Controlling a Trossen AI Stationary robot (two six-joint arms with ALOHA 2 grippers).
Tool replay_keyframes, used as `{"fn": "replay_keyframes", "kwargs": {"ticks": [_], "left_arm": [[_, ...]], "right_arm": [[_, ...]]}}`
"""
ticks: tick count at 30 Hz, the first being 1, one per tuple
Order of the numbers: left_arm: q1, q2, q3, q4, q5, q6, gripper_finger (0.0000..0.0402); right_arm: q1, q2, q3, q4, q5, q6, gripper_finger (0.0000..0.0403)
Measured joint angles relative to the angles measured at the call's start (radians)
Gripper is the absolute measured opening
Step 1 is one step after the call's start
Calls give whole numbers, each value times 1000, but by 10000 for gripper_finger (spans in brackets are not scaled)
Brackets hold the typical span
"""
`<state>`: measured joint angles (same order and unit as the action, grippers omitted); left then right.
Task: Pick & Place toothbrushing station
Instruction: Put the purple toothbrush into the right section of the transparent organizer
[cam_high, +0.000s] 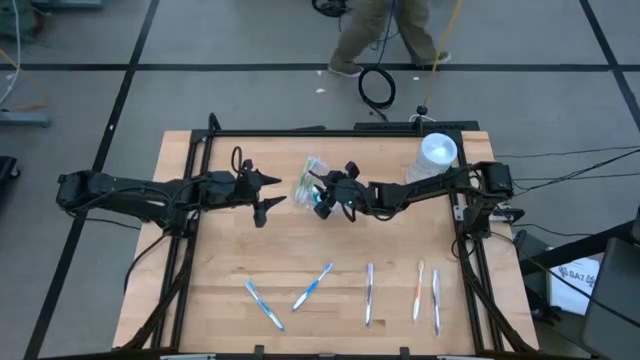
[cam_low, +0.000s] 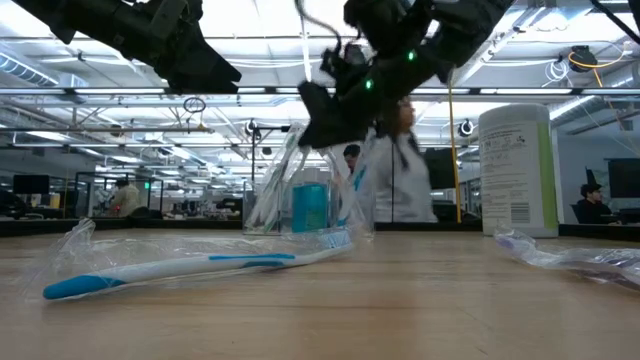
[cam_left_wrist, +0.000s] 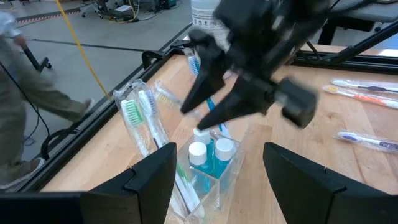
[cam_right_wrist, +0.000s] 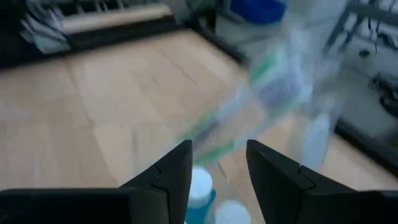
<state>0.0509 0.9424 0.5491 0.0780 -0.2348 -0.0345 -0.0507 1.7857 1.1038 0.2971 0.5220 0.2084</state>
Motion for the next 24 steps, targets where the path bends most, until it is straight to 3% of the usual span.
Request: {"fn": "replay_keyframes", "kwargs": {"ticks": [9,13,19,24], "left_arm": [[0,0,0,0,0,0,248],[0,0,0,0,0,0,248],[0,0,0,0,0,-2,248],[0,0,0,0,1,-3,248]], "right_arm": [[87,-153,0,-60,-5,-42,159],[159,-203,1,-148,-79,-29,157],[290,-210,0,-267,-281,232,156],[405,-174,2,-397,-296,430,155]]}}
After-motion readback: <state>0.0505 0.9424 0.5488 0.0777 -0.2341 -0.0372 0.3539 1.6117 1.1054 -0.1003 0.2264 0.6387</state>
